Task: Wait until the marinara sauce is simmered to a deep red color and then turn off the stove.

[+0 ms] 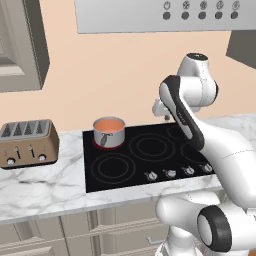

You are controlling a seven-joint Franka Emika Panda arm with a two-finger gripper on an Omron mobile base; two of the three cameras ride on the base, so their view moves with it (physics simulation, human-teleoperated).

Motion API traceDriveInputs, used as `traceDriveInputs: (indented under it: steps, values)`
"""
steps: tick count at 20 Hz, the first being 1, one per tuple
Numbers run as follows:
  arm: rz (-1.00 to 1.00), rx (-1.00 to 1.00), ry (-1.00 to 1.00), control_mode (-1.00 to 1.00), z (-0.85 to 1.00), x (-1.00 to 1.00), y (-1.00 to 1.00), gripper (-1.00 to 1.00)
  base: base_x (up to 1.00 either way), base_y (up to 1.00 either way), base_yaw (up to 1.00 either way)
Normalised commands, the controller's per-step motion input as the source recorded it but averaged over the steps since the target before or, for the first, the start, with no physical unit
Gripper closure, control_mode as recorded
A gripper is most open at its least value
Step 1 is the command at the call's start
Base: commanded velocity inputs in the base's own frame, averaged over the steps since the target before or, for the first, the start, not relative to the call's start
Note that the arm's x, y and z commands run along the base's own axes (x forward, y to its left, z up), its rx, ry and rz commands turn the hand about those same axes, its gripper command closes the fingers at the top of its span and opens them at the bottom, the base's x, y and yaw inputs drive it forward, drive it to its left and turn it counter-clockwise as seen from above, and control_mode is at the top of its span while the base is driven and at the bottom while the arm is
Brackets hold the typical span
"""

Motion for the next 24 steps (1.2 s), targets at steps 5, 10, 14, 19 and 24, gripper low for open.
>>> traceDriveInputs:
  steps: [5,10,14,19,24]
  values:
    - [0.01,0.0,0.01,-1.0,0.0,-0.19,0.07,-1.0,0.0,0.0,0.0]
    - [0.13,0.0,0.01,-1.0,-0.29,-0.24,0.02,-1.0,0.0,0.0,0.0]
    - [0.26,0.0,0.05,-1.0,-0.26,0.03,-0.02,-1.0,0.0,0.0,0.0]
    - [0.28,-0.03,0.07,-1.0,-0.31,0.0,-0.03,-1.0,0.0,0.0,0.0]
    - [0.17,-0.12,0.0,-1.0,-0.52,0.0,-0.14,-1.0,0.0,0.0,0.0]
